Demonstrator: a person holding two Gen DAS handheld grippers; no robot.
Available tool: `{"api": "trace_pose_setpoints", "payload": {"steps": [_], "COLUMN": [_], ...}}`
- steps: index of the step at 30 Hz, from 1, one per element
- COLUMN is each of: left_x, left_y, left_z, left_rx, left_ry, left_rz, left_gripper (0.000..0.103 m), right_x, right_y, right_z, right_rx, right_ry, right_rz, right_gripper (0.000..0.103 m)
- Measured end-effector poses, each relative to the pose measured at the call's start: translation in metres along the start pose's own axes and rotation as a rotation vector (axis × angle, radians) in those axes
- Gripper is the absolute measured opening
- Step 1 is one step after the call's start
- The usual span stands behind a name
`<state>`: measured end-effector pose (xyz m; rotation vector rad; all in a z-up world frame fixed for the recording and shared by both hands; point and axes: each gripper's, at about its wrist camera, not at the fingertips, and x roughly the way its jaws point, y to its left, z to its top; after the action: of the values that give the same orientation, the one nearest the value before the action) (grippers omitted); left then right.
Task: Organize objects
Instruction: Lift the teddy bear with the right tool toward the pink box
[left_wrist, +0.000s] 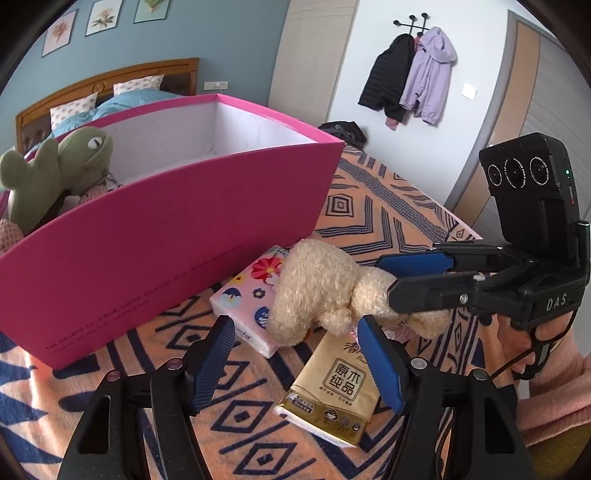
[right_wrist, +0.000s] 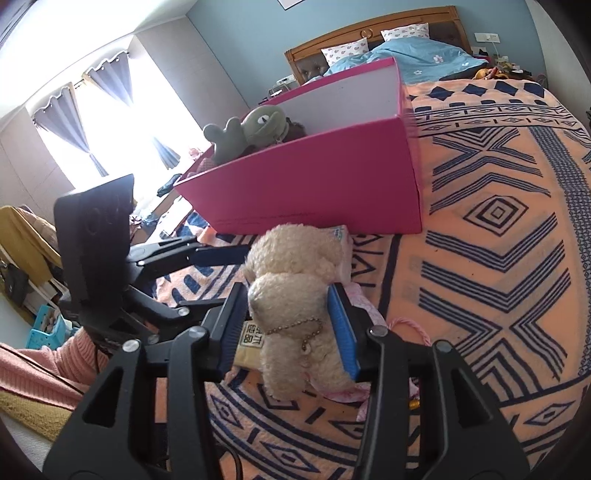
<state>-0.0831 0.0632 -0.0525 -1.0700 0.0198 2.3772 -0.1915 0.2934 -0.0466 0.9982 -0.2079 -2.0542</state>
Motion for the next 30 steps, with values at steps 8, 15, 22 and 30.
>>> {"api": "trace_pose_setpoints", "payload": {"steps": [8,15,22,30], "left_x": [0.005,0.016,0.02,0.022], "left_y": [-0.006,-0.01,-0.015,-0.017], "left_z": [0.003,0.002,0.003,0.003], "left_rx": [0.015,0.024,0.032,0.038], "left_ry": [0.007,0.049,0.062,0.065], "left_rz": [0.003,-0.008,-0.013,-0.01], "left_gripper": [0.068,0.054,0.046,0.046], "right_x": [0.007,0.019,0.021,0.015], "right_y": [-0.009,-0.01,-0.005,-0.009], "right_z": [0.008,0.011,0.008,0.002], "right_rx": [0.03,0.014,-0.036,-0.016], "right_ry": [-0.011,0.025,0.035,0.033], "right_rz": [-0.017,-0.015,-0.041,-0.052], "right_gripper": [0.048,0.052,0.051,0.062]}}
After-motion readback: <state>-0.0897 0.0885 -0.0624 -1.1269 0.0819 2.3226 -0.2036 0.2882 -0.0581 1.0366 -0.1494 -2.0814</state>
